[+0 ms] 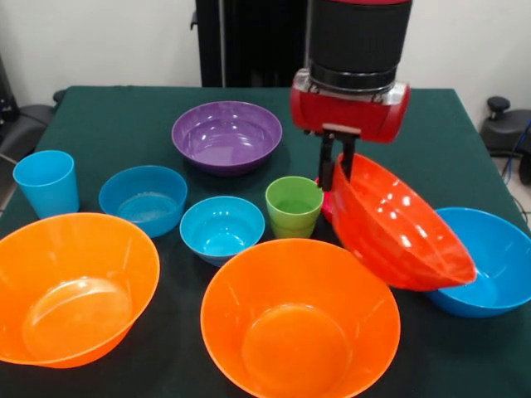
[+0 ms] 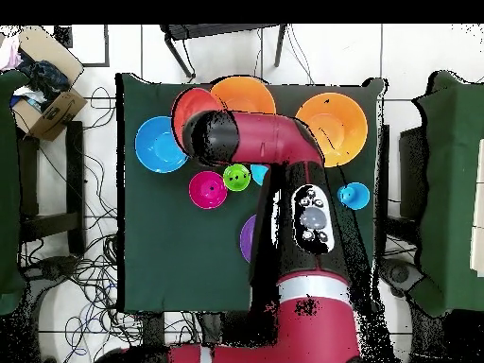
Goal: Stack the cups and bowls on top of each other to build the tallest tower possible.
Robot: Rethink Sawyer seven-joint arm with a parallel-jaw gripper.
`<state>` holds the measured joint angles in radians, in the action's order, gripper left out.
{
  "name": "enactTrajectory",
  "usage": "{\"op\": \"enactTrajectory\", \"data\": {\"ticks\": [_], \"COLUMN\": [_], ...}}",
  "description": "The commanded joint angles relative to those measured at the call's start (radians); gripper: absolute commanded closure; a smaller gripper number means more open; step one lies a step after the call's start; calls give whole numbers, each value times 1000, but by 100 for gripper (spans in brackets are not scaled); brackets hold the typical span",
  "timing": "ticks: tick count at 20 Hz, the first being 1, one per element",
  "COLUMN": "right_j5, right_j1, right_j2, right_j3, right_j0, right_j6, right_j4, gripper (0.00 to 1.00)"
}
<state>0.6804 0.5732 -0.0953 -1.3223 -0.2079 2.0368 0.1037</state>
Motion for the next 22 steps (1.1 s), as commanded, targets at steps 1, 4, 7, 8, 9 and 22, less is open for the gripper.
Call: {"op": "enactTrajectory", "data": {"ticks": [1, 4, 7, 8, 9, 22], "right_j5": [229, 315, 311, 301, 288, 104], "right_j1": [-93, -155, -185, -201, -212, -265], "right_j2": [-91, -110, -119, -125, -126, -173], "right_j3": [241, 363, 383, 389, 384, 227], "right_j0": [-47, -64, -79, -86, -91, -123], "right_j6": [-206, -243, -244, -248, -247, -185], "right_j4": [71, 80, 83, 85, 85, 86], "gripper": [100, 100, 100, 100, 100, 100]}}
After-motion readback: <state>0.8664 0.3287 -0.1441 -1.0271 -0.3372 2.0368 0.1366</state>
